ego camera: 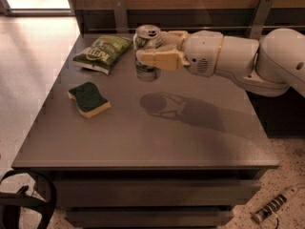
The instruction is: Move 7up can near sponge
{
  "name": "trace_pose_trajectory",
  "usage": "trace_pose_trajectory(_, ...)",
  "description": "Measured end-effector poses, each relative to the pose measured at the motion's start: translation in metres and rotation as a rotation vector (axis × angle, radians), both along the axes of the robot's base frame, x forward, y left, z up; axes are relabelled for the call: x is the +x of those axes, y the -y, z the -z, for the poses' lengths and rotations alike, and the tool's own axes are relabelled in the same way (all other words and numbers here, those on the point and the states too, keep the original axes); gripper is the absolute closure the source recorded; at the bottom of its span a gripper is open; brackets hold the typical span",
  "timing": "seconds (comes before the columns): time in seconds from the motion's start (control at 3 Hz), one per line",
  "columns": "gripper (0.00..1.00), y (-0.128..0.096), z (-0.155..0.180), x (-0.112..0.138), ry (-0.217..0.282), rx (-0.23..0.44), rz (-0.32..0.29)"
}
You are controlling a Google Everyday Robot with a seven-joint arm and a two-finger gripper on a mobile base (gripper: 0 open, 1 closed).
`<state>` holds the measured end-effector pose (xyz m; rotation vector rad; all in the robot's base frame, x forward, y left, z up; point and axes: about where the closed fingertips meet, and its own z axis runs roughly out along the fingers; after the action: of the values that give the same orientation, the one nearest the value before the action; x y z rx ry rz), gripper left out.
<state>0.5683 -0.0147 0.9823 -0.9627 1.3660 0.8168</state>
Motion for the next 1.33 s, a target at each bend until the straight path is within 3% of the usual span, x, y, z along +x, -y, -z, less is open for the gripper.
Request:
trace_pose_trajectory(0.33, 1.00, -0.023, 0.011, -0.015, -0.033, -0.009, -0.126)
trace_pose_trajectory(1.0, 1.00, -0.029, 0.013, -0.023, -0.036, -0.015, -0.160)
trace_pose_trajectory(1.33, 1.00, -0.041, 0.028, -0.028, -0.078, -0.091, -0.144)
